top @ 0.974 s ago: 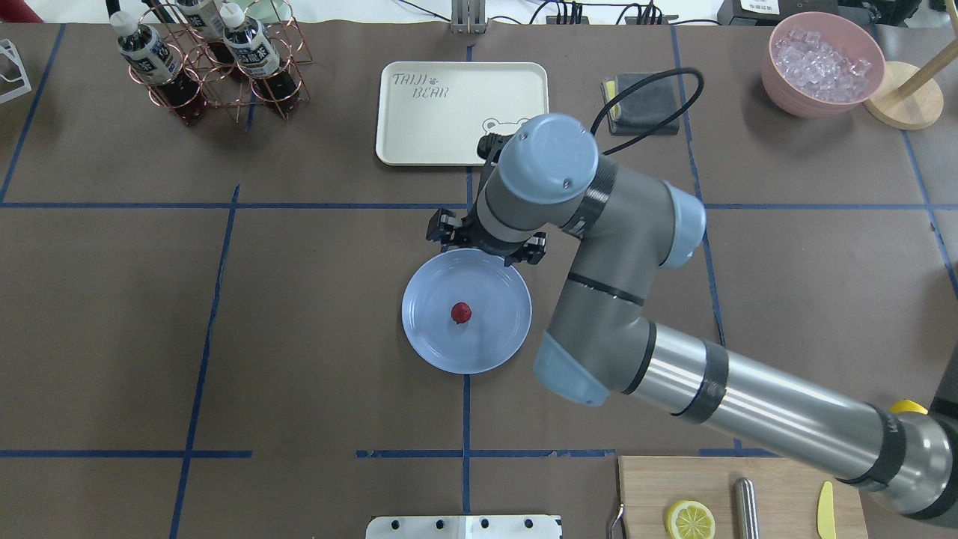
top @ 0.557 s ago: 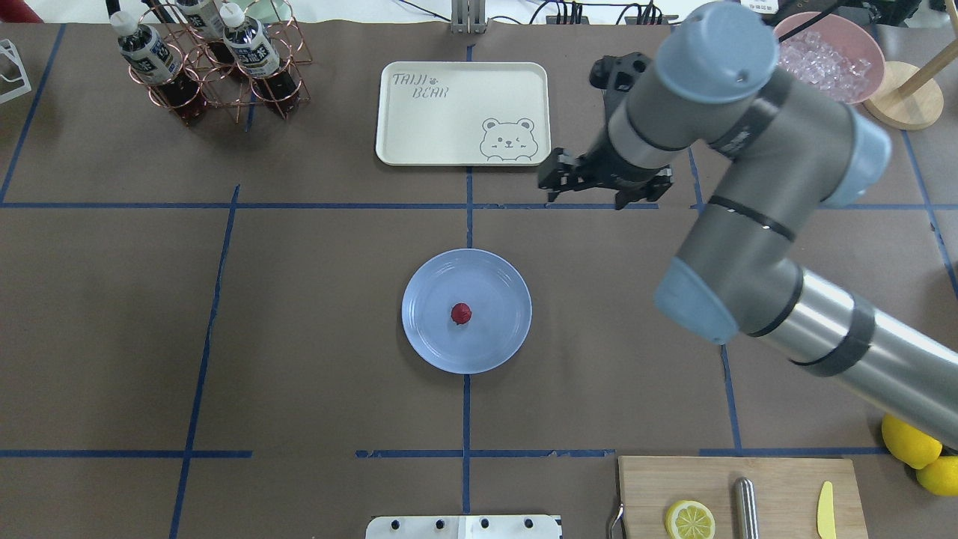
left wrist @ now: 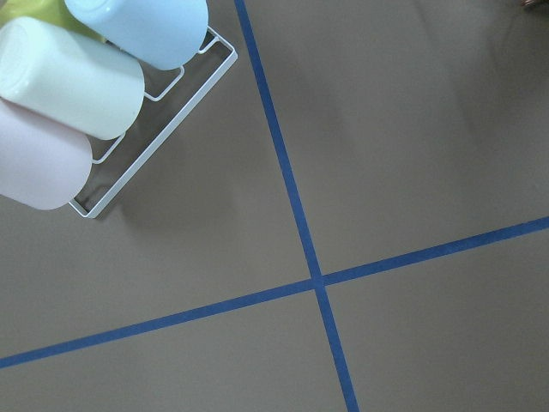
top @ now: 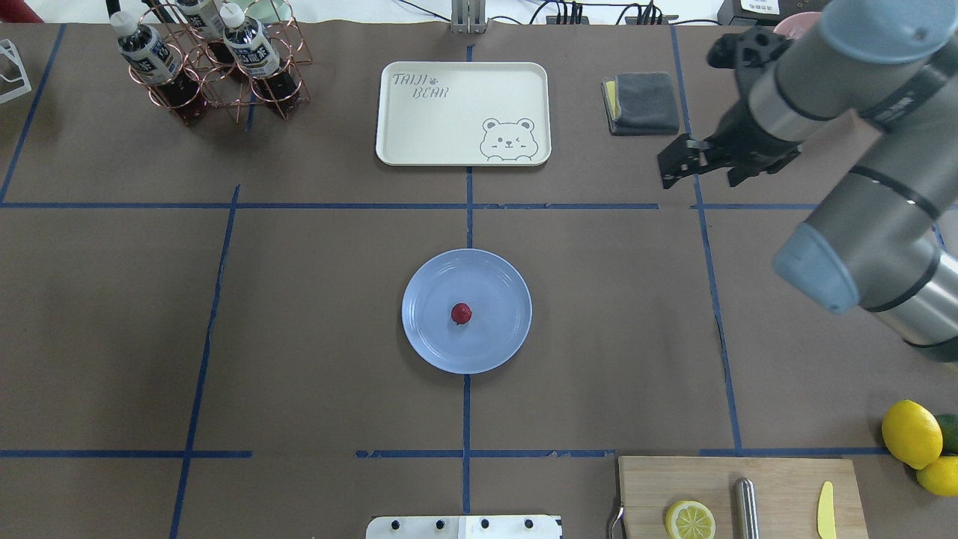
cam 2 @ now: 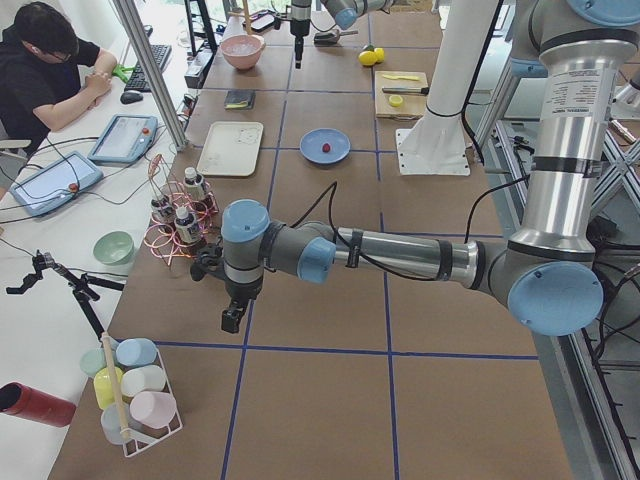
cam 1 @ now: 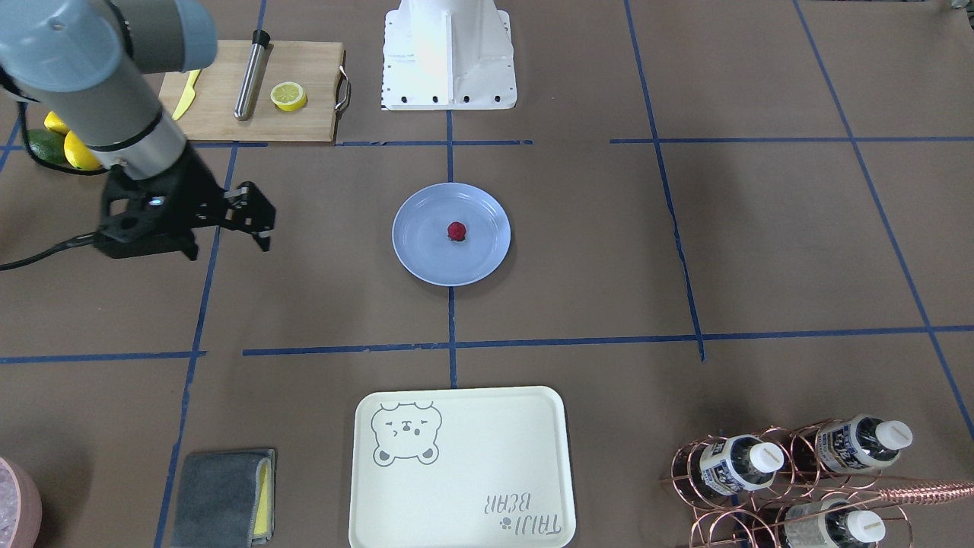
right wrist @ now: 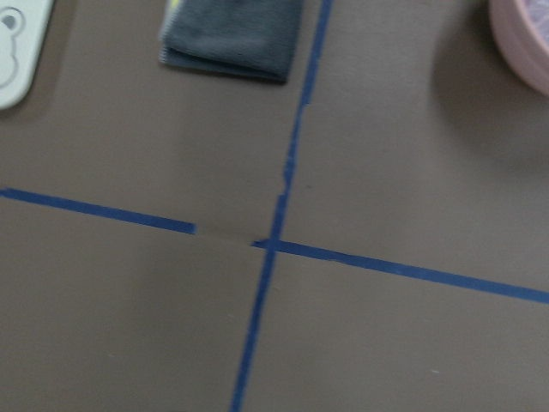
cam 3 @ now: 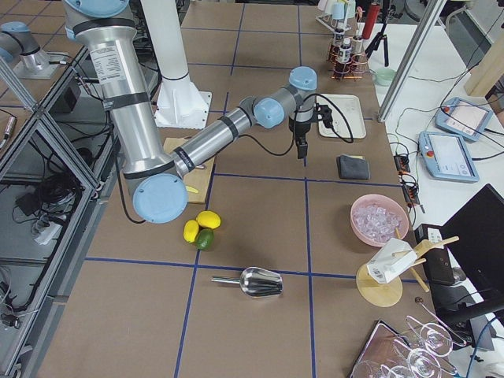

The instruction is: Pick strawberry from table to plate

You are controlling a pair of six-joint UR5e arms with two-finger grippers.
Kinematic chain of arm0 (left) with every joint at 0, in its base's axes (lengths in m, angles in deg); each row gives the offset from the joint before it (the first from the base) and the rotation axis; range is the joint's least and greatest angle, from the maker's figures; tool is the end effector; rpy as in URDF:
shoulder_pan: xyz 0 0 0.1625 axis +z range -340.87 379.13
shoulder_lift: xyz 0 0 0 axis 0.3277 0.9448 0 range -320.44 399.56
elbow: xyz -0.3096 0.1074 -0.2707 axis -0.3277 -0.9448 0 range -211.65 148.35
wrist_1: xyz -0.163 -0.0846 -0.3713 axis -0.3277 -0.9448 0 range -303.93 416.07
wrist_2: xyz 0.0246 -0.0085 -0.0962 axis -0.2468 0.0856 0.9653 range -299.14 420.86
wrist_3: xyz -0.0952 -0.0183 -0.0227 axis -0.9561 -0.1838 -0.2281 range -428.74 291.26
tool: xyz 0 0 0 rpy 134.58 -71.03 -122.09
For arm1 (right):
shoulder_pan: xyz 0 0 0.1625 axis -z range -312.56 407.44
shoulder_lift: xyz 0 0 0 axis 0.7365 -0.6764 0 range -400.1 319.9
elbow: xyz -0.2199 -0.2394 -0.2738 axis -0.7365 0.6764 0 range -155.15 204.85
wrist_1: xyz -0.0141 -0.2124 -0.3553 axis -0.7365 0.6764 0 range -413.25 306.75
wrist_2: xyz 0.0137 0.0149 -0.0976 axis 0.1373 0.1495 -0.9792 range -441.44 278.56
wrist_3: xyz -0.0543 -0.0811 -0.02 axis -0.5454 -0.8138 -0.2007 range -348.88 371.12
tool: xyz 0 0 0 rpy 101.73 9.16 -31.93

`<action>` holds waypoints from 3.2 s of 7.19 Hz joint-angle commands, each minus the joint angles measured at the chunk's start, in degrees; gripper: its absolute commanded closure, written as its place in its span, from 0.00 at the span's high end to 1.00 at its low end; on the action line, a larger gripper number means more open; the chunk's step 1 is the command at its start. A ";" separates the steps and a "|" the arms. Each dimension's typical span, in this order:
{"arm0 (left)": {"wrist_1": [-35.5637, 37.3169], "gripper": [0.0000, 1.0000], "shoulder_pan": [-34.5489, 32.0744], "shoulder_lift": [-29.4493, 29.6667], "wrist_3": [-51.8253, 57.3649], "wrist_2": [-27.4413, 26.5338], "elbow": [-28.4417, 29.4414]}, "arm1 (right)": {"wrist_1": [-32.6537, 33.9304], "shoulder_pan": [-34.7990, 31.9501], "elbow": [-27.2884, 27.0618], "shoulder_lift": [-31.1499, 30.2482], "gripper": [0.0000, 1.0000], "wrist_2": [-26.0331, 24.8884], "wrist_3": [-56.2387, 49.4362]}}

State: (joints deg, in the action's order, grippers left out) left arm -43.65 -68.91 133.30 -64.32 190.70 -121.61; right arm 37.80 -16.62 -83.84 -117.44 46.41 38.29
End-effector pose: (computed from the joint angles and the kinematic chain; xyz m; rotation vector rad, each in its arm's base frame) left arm -0.0512 -0.5358 0.6126 0.2398 0.6880 0.1877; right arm -0.1774 -0.5296 0.3907 0.1673 -0.8043 -0.1545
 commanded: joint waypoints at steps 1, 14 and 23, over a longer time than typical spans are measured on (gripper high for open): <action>0.76 1.00 -0.38 -0.14 0.68 0.32 0.30 | 0.01 -13.40 4.07 -8.76 1.00 6.32 -23.91; 13.33 1.00 -2.58 -7.09 0.59 3.05 -7.61 | 0.01 -24.80 16.05 -14.42 1.00 10.22 -34.55; 13.33 1.00 -2.75 -7.17 0.77 3.31 -8.13 | 0.45 -28.14 16.41 -16.00 1.00 10.66 -34.29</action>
State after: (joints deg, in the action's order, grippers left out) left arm -30.37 -71.66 126.13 -63.55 194.01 -129.53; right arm 38.40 -44.64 -67.40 -133.36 57.10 3.97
